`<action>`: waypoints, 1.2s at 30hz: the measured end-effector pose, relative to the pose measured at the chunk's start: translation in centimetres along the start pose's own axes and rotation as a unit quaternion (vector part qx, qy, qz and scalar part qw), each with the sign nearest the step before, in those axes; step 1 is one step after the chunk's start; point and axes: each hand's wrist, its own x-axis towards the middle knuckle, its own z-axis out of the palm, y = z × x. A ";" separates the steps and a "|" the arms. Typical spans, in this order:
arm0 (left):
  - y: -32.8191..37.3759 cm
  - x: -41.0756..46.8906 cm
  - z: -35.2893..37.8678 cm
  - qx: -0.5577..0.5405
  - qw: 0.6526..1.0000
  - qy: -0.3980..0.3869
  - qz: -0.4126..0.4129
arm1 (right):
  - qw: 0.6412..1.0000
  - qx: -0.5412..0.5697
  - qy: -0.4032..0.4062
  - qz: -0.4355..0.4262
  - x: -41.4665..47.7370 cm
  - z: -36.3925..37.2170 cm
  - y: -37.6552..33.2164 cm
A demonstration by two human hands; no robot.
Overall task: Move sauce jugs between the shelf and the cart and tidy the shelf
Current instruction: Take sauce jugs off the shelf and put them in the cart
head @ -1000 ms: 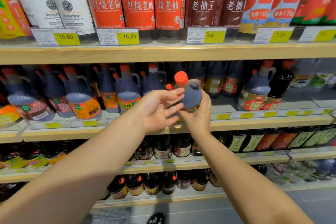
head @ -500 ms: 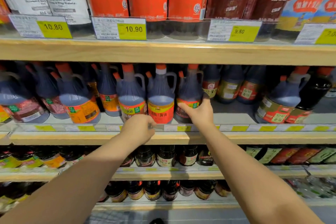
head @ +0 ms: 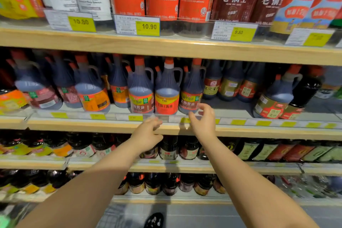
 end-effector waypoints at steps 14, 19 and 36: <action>-12.9 -29.6 -1.4 -0.445 0.807 0.255 -0.294 | 0.908 -0.017 -0.409 -0.083 -26.2 6.1 -9.6; -17.9 -37.3 -5.2 -0.436 0.739 0.362 -0.365 | 0.854 0.021 -0.514 -0.079 -33.1 12.8 -14.4; -37.0 -42.8 -14.7 -0.474 0.631 0.395 -0.469 | 0.766 -0.028 -0.639 -0.054 -43.2 36.4 -21.7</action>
